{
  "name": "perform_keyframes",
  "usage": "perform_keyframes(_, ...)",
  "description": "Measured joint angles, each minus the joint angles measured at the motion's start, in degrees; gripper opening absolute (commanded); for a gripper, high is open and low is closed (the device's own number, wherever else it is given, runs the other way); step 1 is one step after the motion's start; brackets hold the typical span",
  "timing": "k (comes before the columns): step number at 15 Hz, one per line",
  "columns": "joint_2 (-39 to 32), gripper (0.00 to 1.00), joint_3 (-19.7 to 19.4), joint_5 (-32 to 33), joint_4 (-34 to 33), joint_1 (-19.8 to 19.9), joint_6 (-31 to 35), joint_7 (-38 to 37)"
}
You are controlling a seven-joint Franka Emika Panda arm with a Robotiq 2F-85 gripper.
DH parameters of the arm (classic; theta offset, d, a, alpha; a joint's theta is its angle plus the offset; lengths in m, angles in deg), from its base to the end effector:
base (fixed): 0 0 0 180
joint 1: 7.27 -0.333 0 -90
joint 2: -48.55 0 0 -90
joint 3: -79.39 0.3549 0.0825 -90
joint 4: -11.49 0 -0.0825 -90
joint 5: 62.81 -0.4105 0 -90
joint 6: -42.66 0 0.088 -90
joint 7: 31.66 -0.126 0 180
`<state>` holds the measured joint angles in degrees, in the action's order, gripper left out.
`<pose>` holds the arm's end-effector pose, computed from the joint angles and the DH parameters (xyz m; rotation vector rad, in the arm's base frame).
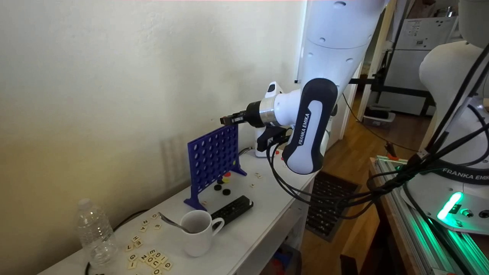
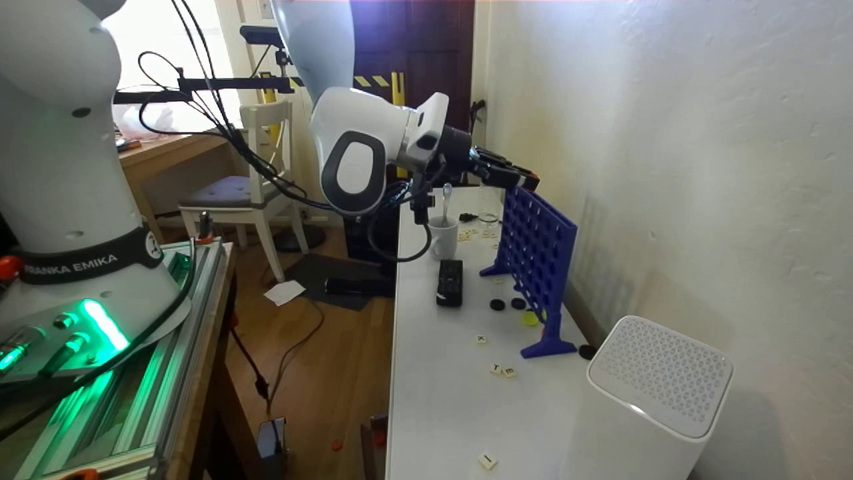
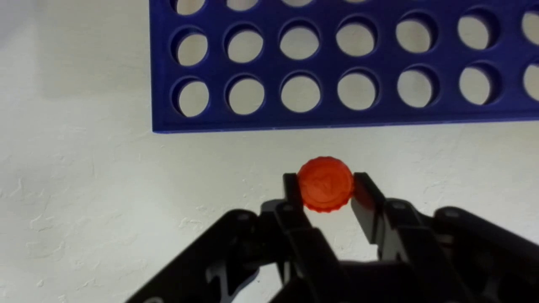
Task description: Put one orange chip inside the blue gameboard.
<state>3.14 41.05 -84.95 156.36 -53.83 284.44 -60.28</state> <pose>0.5027 0.0218 0.1981 2.4080 -0.3817 1.7358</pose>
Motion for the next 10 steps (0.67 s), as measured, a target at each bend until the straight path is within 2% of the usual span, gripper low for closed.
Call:
perform_keyframes(1, 0.29, 0.11, 1.63, -0.07, -0.36, 1.53, -0.12, 1.03)
perform_keyframes(2, 0.01, 0.11, 1.44, 0.05, -0.63, 1.75, -0.42, 0.95)
perform_keyframes(4, 0.31, 0.11, 4.76, -0.04, -1.89, 5.34, -0.05, 3.40)
perform_keyframes(10, -0.51, 0.11, 2.99, -0.01, -3.86, 5.12, -0.24, 3.38)
